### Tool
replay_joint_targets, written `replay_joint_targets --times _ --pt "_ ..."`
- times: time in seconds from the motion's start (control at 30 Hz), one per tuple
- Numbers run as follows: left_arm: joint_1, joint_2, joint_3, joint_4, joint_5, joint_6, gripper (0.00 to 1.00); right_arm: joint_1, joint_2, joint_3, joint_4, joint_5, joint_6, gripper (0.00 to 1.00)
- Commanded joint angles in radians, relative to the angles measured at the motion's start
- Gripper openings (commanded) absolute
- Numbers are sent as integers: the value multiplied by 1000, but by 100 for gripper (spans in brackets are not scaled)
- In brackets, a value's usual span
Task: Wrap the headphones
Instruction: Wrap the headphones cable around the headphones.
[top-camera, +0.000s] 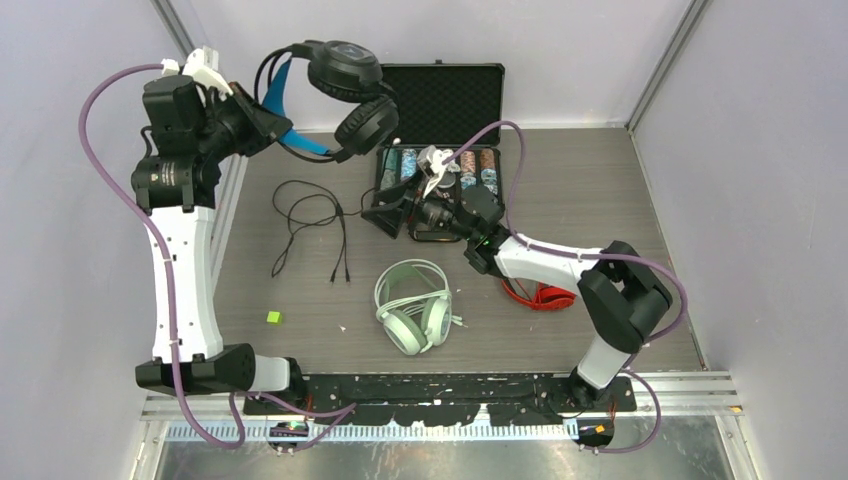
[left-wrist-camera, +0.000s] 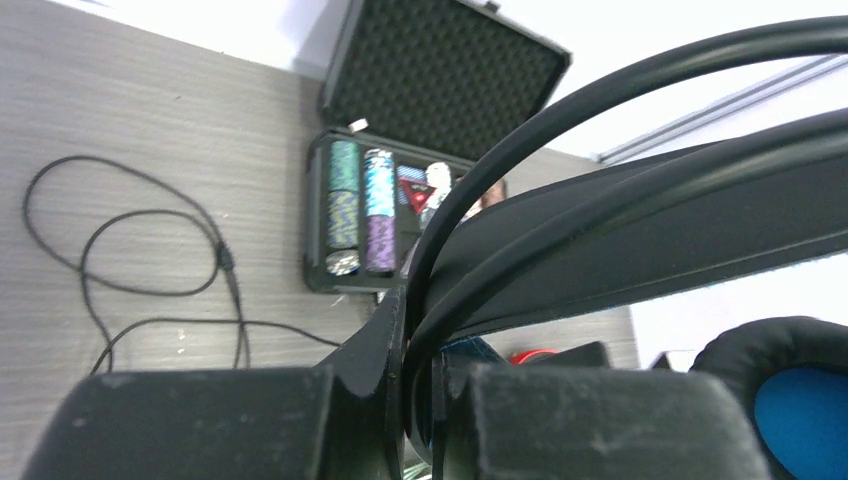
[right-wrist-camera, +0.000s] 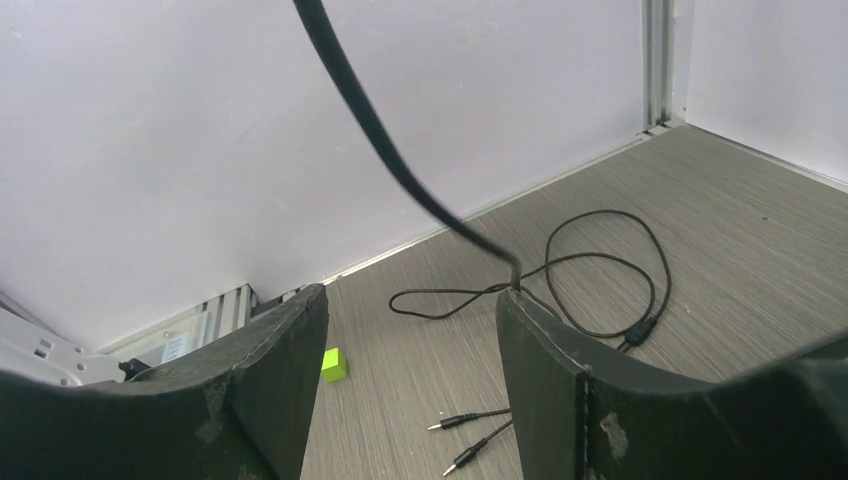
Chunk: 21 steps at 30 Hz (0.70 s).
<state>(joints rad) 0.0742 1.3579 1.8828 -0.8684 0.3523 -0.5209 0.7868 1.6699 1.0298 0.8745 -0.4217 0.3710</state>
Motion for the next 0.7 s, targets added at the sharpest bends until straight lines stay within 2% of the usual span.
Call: replay_joint_targets --times 0.0,0.33,0.67 --pt "6 -26 65 125 118 -123 0 14 39 27 167 -13 2 66" --pt "15 -33 72 133 205 -163 0 14 105 71 279 12 43 65" --pt "25 -40 59 158 285 -195 0 14 127 111 289 18 -3 69"
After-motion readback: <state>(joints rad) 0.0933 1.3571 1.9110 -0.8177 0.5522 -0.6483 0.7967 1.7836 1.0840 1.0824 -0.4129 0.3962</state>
